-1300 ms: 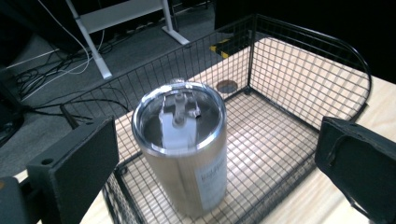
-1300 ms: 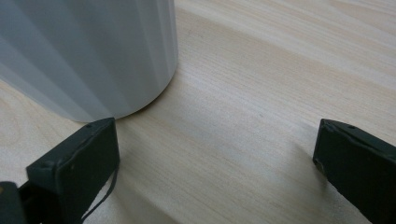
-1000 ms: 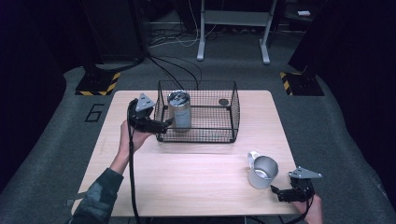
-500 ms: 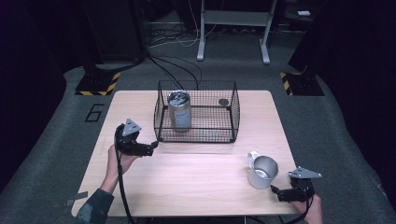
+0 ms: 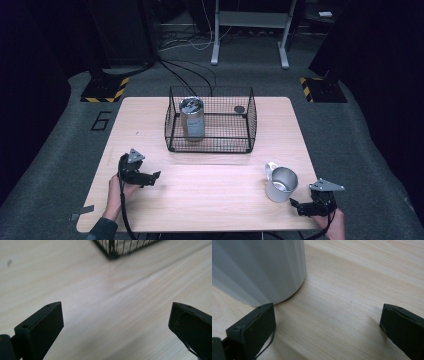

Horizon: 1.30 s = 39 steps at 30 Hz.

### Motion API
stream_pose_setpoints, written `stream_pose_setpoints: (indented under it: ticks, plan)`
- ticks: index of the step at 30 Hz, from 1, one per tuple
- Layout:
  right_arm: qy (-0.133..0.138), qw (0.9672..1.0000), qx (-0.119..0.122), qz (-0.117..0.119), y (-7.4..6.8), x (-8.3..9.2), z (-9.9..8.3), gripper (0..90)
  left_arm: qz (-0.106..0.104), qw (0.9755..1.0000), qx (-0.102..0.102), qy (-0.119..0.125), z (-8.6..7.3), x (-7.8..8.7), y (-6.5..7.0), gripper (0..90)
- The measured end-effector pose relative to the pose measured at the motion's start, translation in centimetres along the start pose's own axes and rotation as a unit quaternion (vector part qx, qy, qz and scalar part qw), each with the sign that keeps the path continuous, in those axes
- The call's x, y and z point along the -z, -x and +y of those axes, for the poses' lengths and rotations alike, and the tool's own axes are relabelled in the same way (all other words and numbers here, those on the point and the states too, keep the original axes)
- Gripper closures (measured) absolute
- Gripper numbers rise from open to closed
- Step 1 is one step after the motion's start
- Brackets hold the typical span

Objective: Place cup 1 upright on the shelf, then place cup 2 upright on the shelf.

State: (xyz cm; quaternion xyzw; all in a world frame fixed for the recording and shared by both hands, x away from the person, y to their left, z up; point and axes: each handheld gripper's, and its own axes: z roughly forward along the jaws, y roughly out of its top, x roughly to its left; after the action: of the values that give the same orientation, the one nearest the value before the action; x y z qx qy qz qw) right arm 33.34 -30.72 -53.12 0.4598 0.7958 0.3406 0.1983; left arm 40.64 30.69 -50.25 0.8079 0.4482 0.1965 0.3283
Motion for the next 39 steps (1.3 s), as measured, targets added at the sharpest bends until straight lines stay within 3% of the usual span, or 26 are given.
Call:
stream_pose_setpoints:
  ticks: [3,8,11,18,23,28,39]
  plan:
    - [0.001,1.0,0.0,-0.001,0.0,0.0,0.0,0.0,-0.003,0.9999,0.013,-0.008,-1.4,-0.7,-0.6,0.0]
    - [0.005,1.0,-0.004,-0.003,-0.1,0.0,-0.1,0.0,-0.001,0.9988,0.049,0.006,-2.8,-1.0,-1.7,0.0]
    - [0.004,1.0,-0.006,-0.003,-0.1,0.0,-0.1,0.0,0.026,0.9988,0.042,0.009,-3.1,-1.0,-2.0,0.0]
    - [0.005,0.9999,-0.006,-0.007,-0.1,0.0,-0.1,0.0,0.041,0.9977,0.054,0.008,-3.0,-1.1,-2.2,0.0]
    - [-0.014,0.9999,-0.003,-0.007,-0.2,0.0,0.3,0.0,0.044,0.9974,0.056,0.014,-3.0,-1.2,-2.1,0.0]
    - [-0.024,0.9994,-0.015,0.017,-1.2,0.5,0.5,0.0,0.044,0.9973,0.058,0.014,-3.0,-1.3,-2.1,0.0]
    - [-0.004,0.9991,-0.031,0.029,-3.5,3.2,2.1,0.0,0.046,0.9972,0.058,0.014,-3.0,-1.3,-2.1,0.0]
